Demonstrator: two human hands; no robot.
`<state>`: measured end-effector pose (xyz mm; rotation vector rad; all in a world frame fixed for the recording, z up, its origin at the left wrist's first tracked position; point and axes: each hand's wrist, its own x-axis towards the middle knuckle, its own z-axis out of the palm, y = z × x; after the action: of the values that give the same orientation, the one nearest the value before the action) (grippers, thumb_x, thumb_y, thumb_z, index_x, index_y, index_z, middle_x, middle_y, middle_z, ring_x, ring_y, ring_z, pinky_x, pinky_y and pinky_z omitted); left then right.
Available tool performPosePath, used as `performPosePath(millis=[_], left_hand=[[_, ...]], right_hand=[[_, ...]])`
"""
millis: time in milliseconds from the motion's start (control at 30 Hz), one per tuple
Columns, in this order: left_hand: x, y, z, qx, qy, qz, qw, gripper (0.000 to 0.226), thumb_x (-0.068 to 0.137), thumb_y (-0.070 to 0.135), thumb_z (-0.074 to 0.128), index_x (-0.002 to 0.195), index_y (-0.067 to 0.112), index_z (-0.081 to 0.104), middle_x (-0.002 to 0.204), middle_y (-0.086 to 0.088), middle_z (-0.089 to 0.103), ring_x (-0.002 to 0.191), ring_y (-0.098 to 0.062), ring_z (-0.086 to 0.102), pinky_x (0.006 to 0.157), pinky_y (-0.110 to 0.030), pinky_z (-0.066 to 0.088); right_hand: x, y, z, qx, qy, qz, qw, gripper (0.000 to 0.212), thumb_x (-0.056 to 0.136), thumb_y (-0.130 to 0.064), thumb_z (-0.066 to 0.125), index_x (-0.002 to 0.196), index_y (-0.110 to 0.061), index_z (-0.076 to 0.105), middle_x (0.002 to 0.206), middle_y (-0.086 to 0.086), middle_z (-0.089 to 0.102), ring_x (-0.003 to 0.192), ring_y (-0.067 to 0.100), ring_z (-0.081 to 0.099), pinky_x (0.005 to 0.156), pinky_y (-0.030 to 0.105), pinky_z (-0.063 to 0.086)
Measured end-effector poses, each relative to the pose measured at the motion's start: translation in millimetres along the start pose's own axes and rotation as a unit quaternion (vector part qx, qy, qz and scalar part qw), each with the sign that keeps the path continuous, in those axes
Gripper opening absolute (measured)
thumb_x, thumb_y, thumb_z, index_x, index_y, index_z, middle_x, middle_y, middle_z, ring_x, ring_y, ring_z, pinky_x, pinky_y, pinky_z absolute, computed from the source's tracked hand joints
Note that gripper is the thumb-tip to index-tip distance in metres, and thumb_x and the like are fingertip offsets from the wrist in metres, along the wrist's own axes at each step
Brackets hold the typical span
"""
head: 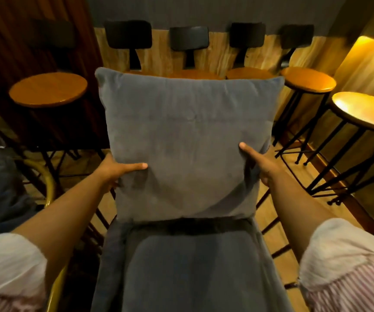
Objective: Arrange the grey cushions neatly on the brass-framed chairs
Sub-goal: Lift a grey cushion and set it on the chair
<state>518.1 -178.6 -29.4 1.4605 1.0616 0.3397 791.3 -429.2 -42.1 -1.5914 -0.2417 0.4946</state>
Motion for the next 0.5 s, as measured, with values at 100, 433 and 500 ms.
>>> performPosePath(millis=[100,433,500], left_hand=[[28.7,-12.3,6.9,-0.031,0.001,0.006,1.000,0.121,0.042,0.050,0.089,0.146,0.030,0.029,0.148,0.000,0.043,0.134,-0.033,0.042,0.097,-0.065,0.042],[66.5,-100.6,42.0,-0.006,0.039,0.012,0.999,0.128,0.041,0.059,0.086,0.148,0.018,0.028,0.152,-0.007,0.038,0.138,-0.031,0.039,0.111,-0.049,0.036],[66.7,-103.7,50.0,0.033,0.073,0.032,0.996,0.101,0.064,0.039,0.083,0.147,0.012,0.031,0.152,-0.010,0.039,0.139,-0.032,0.038,0.113,-0.043,0.034]], right_hand=[[15.0,7.6,13.0,0.010,-0.021,0.014,1.000,0.091,0.062,-0.033,0.087,0.140,-0.020,0.043,0.128,-0.006,0.058,0.119,0.019,0.053,0.097,0.039,0.045],[29.7,111.5,18.3,-0.038,-0.011,0.042,0.998,0.124,0.039,-0.051,0.090,0.144,-0.027,0.029,0.146,0.002,0.046,0.132,0.027,0.045,0.108,0.051,0.040],[28.6,119.1,14.7,-0.062,0.019,0.032,0.997,0.115,0.048,-0.054,0.086,0.144,-0.024,0.030,0.146,0.003,0.046,0.132,0.026,0.045,0.109,0.048,0.040]])
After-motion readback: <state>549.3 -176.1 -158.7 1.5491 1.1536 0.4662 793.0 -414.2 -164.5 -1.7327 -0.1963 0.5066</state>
